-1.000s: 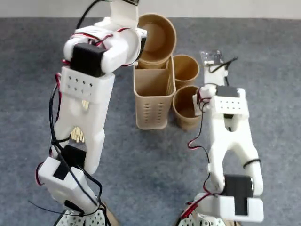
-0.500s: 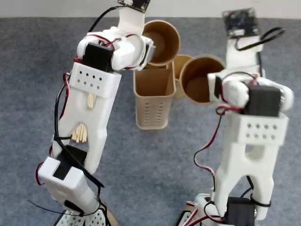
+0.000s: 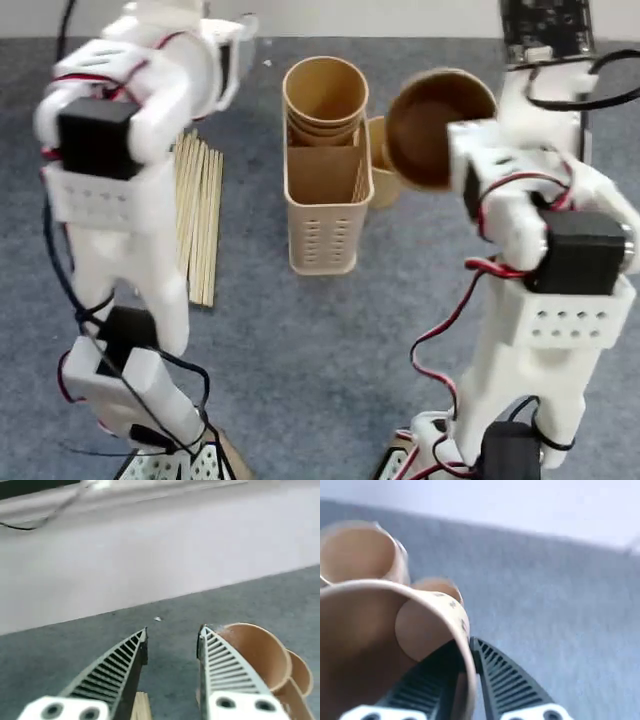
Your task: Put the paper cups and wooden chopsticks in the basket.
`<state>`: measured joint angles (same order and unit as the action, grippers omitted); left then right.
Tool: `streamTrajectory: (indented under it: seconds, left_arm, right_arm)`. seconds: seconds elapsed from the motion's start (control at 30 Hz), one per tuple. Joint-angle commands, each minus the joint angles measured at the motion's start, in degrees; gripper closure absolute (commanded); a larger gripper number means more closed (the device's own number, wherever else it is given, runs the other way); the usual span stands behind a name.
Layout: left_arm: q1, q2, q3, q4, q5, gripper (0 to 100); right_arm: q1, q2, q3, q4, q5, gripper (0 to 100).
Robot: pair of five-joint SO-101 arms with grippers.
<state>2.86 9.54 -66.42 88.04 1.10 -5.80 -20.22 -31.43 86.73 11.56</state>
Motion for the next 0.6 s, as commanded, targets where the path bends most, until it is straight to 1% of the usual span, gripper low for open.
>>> streamTrajectory:
  seconds: [0.0,0.1,0.13,0.17,0.23,0.3,0.43,0.57]
  left_arm:
    - [-4.26,-1.1,-5.05,3.87,2.55,81]
    - [-9.27,-1.01,-7.96,12.13,7.3,81]
    - [-10.95,-1.01,-7.6,14.33,7.82,81]
    - [-12.7,-1.1,-5.14,14.77,7.82,81]
    - [-16.31,-1.19,1.45,14.33,7.91,81]
    - [-17.98,-0.92,9.36,14.42,7.91,81]
    - [-17.8,-1.01,25.71,13.98,7.91,81]
    - [-17.54,-1.01,37.41,8.53,7.91,81]
  right_arm:
    - [-5.23,-1.27,-1.89,-6.2,0.09,99.3]
    - [-8.84,-0.22,-1.54,-11.12,-1.49,99.3]
    - [-9.54,1.1,-1.27,-12.44,-2.46,99.3]
    - [-10.15,2.59,-1.19,-13.58,-2.81,99.3]
    - [-11.21,6.73,-1.01,-15.43,-2.99,99.3]
    - [-11.74,11.56,-1.27,-16.84,-2.99,99.3]
    - [-11.91,20.79,-3.12,-19.21,-3.08,99.3]
    - [-11.65,26.68,-7.52,-19.21,-5.8,99.3]
